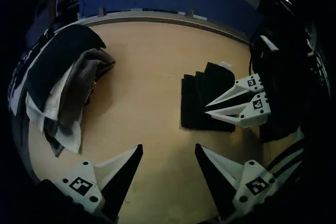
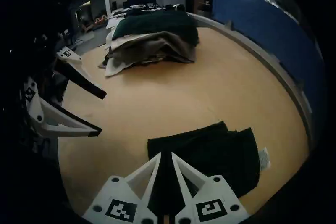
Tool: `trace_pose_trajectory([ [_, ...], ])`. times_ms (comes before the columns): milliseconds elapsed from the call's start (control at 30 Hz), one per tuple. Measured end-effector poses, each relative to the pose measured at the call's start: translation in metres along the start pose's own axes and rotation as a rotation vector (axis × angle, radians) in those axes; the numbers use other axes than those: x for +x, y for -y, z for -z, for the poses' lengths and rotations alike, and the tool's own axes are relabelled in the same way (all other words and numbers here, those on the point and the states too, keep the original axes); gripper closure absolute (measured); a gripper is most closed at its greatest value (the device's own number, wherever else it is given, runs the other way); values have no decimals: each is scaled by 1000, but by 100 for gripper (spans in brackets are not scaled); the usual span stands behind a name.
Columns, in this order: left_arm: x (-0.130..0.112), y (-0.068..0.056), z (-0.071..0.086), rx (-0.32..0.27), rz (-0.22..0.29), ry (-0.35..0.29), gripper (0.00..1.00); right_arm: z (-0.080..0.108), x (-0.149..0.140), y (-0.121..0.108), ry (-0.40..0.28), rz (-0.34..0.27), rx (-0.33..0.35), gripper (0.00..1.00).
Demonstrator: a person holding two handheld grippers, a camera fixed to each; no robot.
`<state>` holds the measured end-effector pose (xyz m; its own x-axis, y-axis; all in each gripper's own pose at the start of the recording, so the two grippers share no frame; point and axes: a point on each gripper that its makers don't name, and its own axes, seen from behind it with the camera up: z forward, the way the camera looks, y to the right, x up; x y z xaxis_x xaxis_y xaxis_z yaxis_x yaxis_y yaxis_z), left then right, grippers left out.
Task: Fold towel
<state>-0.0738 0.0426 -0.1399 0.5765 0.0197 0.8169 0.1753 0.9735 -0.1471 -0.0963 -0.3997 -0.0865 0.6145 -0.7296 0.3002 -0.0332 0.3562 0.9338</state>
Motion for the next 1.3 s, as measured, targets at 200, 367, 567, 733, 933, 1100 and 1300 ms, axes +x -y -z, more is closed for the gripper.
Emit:
trace_pose_trajectory([
  [200,-5,1,0,-1,10,-1,8,-19,-16,14,39,10,38,98],
  [367,-5,2,2,1,12,-2,8,-18,-14,13,36,-13,46,97],
  [567,-2,2,3,1,10,-6,8,-16,-13,13,30,-10,43,95],
  [733,-1,3,5,7,5,-7,8,-7,-1,12,-18,-11,28,64],
  [933,-2,6,6,13,14,-9,8,14,12,6,-75,-25,17,35],
  [1100,-1,6,7,13,15,-14,8,28,8,-5,-89,-33,-18,18],
  [1300,2,2,6,7,11,-16,8,40,-2,-20,-101,-58,-68,0],
])
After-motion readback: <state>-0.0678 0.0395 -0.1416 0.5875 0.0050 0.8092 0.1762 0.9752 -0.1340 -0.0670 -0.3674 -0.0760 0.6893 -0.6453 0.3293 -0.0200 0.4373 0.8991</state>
